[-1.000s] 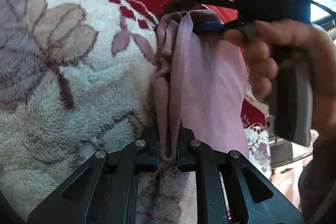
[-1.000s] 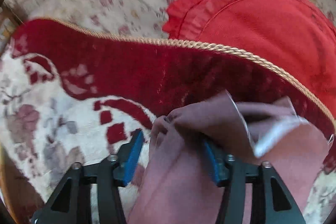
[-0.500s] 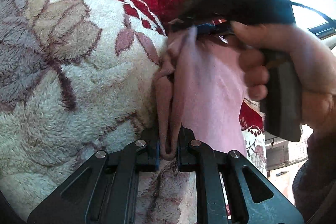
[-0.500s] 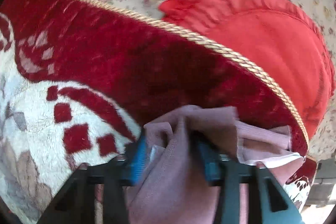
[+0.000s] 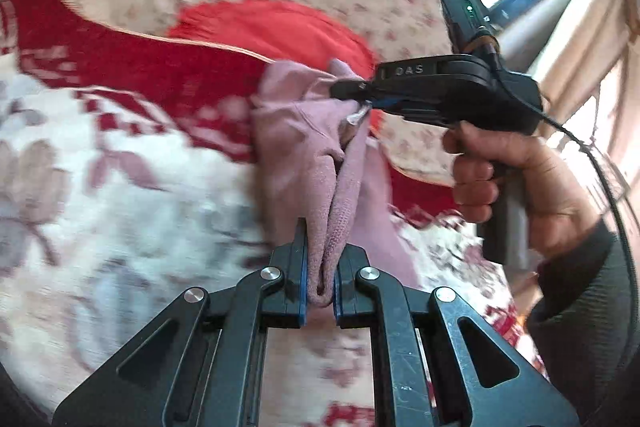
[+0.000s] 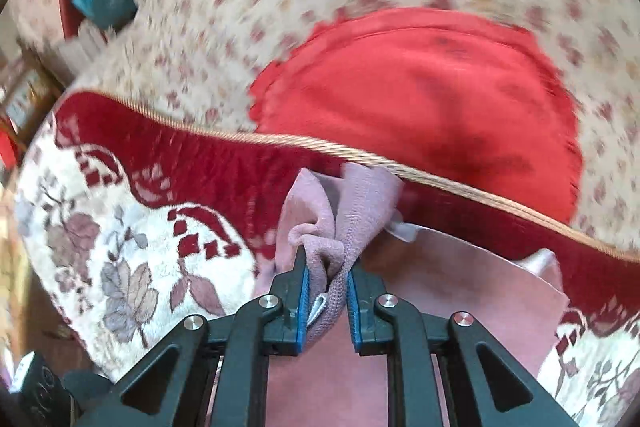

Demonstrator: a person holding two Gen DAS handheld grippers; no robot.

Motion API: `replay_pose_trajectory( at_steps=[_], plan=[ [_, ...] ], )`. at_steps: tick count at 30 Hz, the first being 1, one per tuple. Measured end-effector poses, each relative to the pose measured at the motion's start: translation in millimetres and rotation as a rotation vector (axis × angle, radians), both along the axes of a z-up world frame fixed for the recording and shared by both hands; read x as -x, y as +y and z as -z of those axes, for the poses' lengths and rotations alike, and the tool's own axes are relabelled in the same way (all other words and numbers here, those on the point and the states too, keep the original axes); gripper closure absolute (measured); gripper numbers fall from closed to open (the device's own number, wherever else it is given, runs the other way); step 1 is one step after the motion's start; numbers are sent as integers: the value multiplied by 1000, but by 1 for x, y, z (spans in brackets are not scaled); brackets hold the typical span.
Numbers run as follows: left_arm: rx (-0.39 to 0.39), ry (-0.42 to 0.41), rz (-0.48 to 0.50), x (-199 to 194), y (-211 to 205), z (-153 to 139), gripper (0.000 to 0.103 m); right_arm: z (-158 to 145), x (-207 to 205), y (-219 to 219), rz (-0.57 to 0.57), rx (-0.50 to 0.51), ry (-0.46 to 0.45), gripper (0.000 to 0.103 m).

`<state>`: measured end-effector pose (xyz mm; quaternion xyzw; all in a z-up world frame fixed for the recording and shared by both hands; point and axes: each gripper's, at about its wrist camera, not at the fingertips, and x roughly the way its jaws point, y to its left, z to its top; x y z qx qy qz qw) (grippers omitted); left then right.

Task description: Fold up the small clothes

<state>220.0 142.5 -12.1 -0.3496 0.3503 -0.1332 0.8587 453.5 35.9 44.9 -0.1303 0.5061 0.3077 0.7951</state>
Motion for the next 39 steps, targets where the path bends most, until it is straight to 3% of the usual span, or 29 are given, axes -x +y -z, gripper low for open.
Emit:
replay_pose_trajectory(
  at_steps=[3,10,18,21,25,26,30,32,35,36,39],
  plan=[
    [57,37,108,-20,-50,3,95,-10,-4,-41,17,-48,-9,89],
    [82,59,264,-59,-153,34,96,11,-27,-146,105,-82,4,89],
    [70,133,304,-93,-212,68,95,62,-58,-228,176,-118,65,89],
    [76,165,302,-89,-221,74,89,81,-66,-238,186,-117,76,89],
    [113,139,348,-86,-231,67,46,102,-69,-241,214,-93,64,80],
    [108,130,371,-82,-233,62,43,104,-68,-245,239,-102,58,78],
    [38,114,402,-64,-226,45,43,90,-53,-266,350,-116,-47,78],
    [-48,88,368,-57,-207,36,43,71,-34,-277,380,-152,-112,78],
    [-217,33,252,-61,-172,33,43,47,7,-277,313,-191,-186,78],
    [-232,16,231,-63,-163,36,43,42,21,-275,280,-210,-197,78],
    [-220,79,270,-74,-150,73,45,47,66,-257,126,-287,-148,78]
  ],
)
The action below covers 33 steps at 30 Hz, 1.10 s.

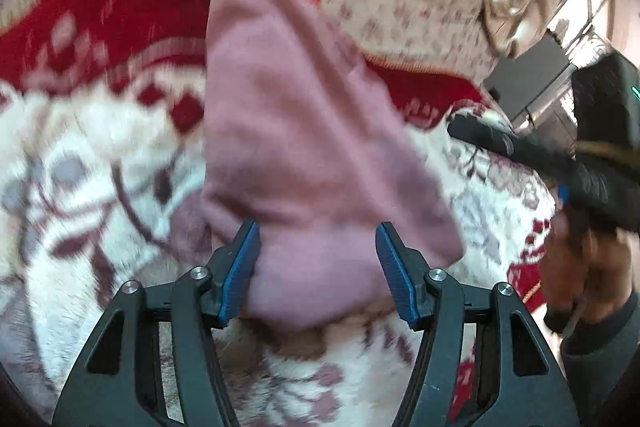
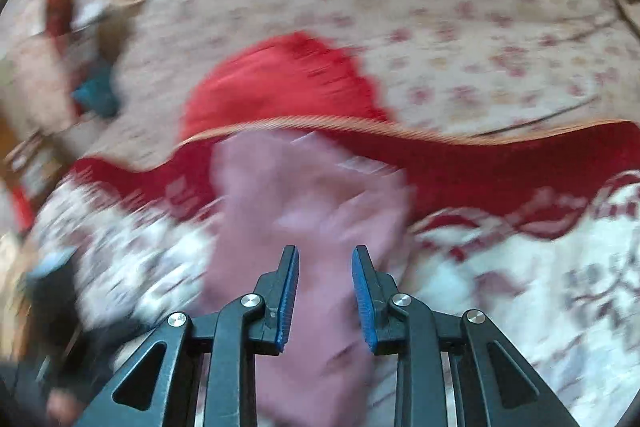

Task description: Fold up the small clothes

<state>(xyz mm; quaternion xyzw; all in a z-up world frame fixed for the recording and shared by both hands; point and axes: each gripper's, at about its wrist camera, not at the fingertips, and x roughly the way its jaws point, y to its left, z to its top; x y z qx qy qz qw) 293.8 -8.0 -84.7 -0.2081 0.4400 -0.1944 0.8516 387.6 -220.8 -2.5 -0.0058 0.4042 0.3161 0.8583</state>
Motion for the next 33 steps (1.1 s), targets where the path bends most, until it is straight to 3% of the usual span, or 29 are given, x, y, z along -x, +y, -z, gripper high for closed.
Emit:
replay_pose_trajectory(
  at_steps=[3,6,9,12,14,16,19,23,25,29,30,33],
  plan=[
    [-50,-49,24,16,1,-1,45,36,19,21,-71,68,59,78],
    [-51,-64,41,24,-1,-6,45,83,15,24,-16,239,151,80],
    [-11,-57,8,34,18,-12,44,78,17,14,21,191,145,80],
    [-11,27,-22,34,28,3,43,59,25,-2,85,97,115,74],
    [24,50,-34,33,32,7,42,58,31,-13,113,16,150,65],
    [76,58,-41,27,32,6,32,65,32,-23,120,-33,212,65],
    [136,65,-19,14,26,6,32,78,31,-37,129,-119,290,64],
    [205,77,0,7,20,3,32,80,36,-51,157,-191,316,65],
    [243,95,14,6,20,4,34,75,37,-61,195,-184,300,65],
    [318,127,1,11,35,9,55,82,34,-70,190,-261,367,65],
    [350,141,-3,11,39,11,60,87,32,-66,171,-258,386,65],
    [379,161,-2,9,43,13,61,100,29,-56,158,-186,426,65]
  ],
)
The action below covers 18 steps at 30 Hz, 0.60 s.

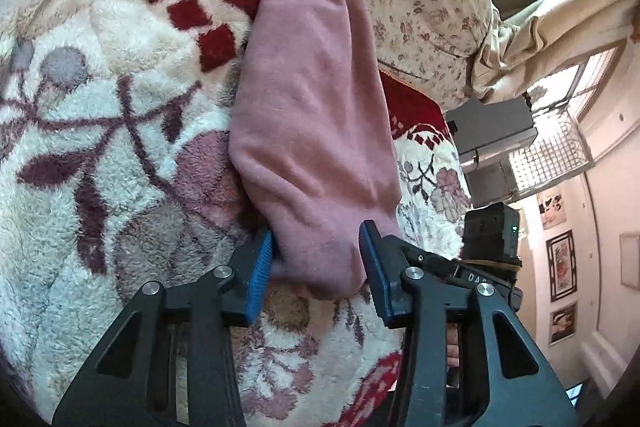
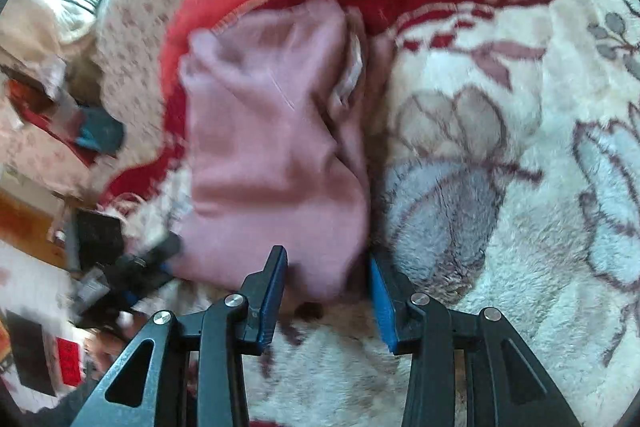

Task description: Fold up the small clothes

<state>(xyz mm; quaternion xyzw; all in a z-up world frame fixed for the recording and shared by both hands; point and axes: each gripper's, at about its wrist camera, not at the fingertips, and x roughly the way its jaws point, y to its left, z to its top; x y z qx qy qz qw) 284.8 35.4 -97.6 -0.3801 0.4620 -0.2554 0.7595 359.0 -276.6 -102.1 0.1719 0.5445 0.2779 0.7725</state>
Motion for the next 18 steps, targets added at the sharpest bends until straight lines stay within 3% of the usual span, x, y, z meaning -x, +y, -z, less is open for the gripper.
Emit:
replay_pose_trajectory(
  at_steps=[5,7,8,9,10,13,18],
  plan=[
    [-3,28,1,-6,-4,8,60,8,-6,-9,16,-191,78,64],
    [0,25,2,-4,-4,7,60,9,-5,-6,2,-173,67,65],
    [-6,22,5,-3,-4,6,65,11,-5,-7,10,-170,71,68],
    [-16,26,-2,-2,-3,5,83,14,-6,-8,18,-177,81,70],
    [-24,36,1,-1,-1,5,86,15,-6,-9,25,-182,88,75],
    [-91,-10,-13,12,4,-13,89,8,-1,-9,4,-176,65,84],
    [-130,-49,-34,48,23,-46,89,-7,24,10,-85,-183,38,86]
  ],
)
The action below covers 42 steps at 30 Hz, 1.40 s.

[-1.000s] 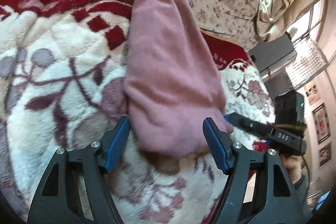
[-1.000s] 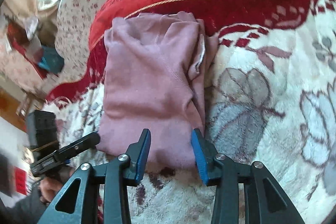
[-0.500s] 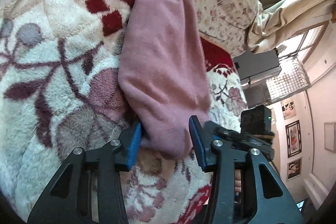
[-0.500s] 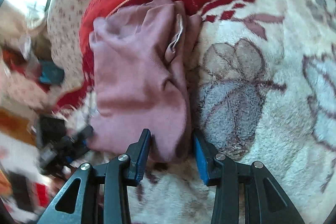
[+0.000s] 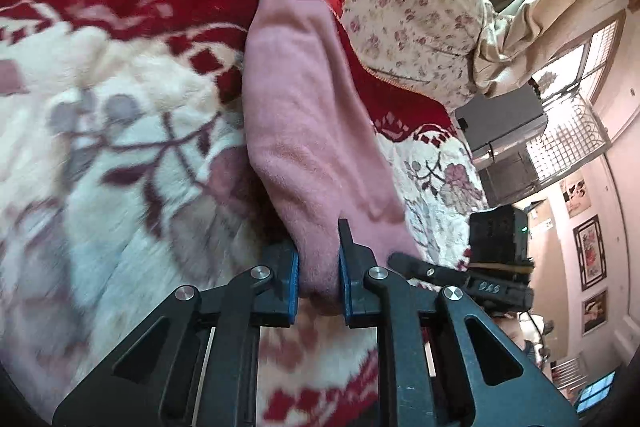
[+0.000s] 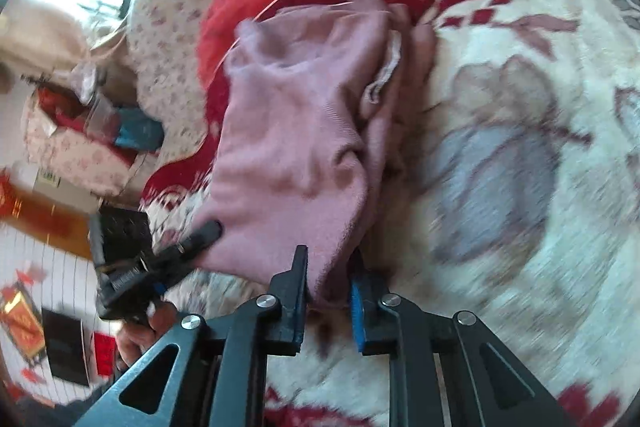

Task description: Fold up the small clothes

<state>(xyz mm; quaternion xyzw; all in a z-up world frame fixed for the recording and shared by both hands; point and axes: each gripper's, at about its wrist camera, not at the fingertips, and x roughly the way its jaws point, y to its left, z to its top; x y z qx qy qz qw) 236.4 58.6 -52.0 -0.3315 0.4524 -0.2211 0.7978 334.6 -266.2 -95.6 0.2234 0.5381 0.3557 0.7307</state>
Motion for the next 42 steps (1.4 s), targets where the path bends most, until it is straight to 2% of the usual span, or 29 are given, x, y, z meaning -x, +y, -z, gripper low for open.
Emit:
replay_pose_trajectory(
  at_steps=[4,8,10,12,13,16,18,19,21,22,23,25,27,28,29,30,31,32,34,37,39,41,42],
  plan=[
    [-9,97,8,40,9,24,89,-3,29,18,-65,12,-3,87],
    [-38,124,1,47,11,34,85,-5,57,14,-57,9,12,87],
    [-75,139,-11,45,13,33,82,-2,67,12,-45,45,14,88],
    [-101,122,-23,46,15,27,82,-4,68,11,-27,140,-11,88],
    [-124,105,-46,45,20,21,82,-9,67,7,3,188,-44,88],
    [-176,0,-148,38,36,-7,82,-47,60,2,104,323,-247,88],
    [-187,-40,-155,21,39,-20,82,-76,53,19,51,294,-371,88],
    [-189,-61,-136,5,37,-27,82,-83,50,30,15,282,-398,88],
    [-181,-83,-89,-23,27,-31,82,-92,36,64,-79,308,-467,88],
    [-201,-94,-70,-38,20,-31,82,-92,27,81,-103,343,-489,88],
    [-228,-106,-42,-54,12,-29,82,-88,13,94,-117,385,-491,88],
    [-281,-107,-19,-75,2,-20,82,-75,-16,108,-74,483,-492,88],
    [-305,-70,-20,-91,-2,-1,82,-55,-41,104,-60,459,-413,88],
    [-299,-55,-21,-93,1,8,82,-41,-50,109,-118,410,-361,88],
    [-295,-46,-22,-94,1,12,82,-33,-54,108,-166,408,-354,88],
    [-288,-38,-21,-94,2,17,82,-25,-55,112,-198,455,-384,88],
    [-291,-34,-19,-95,1,19,82,-18,-56,114,-212,522,-428,88],
    [-295,-31,-21,-96,0,18,82,-12,-62,107,-189,543,-419,88],
    [-278,-19,-27,-97,1,19,82,-9,-79,86,-94,520,-328,100],
    [-266,-4,-38,-97,0,23,82,-15,-80,69,2,646,-311,97],
    [-262,-6,-48,-94,3,24,82,-26,-79,69,28,654,-348,96],
    [-271,-12,-47,-94,1,24,82,-42,-77,77,45,567,-402,95],
    [-270,-13,-46,-93,1,24,82,-46,-76,87,18,517,-420,95]
  ],
)
